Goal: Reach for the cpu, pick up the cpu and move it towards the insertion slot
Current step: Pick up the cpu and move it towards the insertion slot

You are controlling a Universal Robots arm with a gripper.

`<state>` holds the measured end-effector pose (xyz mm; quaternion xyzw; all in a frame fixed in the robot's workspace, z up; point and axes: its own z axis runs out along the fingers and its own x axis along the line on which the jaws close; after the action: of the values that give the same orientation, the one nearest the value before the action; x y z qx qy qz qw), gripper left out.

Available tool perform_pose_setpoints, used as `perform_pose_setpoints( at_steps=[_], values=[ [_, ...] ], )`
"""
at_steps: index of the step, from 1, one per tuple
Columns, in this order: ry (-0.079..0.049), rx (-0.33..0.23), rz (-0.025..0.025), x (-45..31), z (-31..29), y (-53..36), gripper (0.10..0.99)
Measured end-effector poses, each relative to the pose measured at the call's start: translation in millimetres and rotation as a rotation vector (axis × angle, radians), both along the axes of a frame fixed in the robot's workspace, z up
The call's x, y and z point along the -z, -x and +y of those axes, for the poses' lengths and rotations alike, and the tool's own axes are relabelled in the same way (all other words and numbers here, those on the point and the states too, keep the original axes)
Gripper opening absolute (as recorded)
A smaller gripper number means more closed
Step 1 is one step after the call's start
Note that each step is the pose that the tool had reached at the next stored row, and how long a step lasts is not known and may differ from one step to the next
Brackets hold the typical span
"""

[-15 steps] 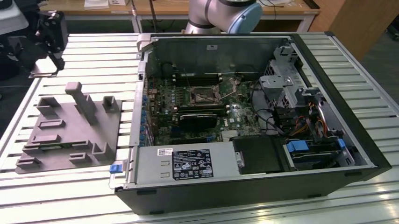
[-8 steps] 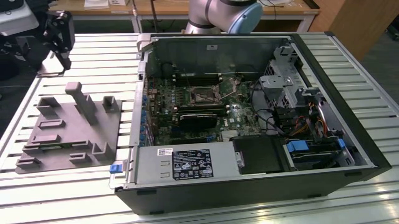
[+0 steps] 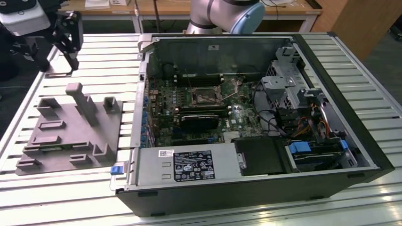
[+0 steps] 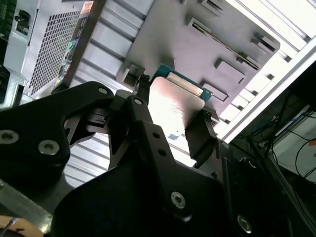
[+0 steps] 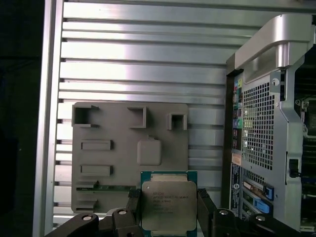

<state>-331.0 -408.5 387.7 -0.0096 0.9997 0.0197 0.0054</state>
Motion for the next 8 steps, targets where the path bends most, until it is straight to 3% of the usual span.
perform_pose_setpoints(
  at_steps=[8],
  values=[
    [0.0, 0.0, 0.0, 0.0, 0.0, -14.5, 0.537]
  ],
)
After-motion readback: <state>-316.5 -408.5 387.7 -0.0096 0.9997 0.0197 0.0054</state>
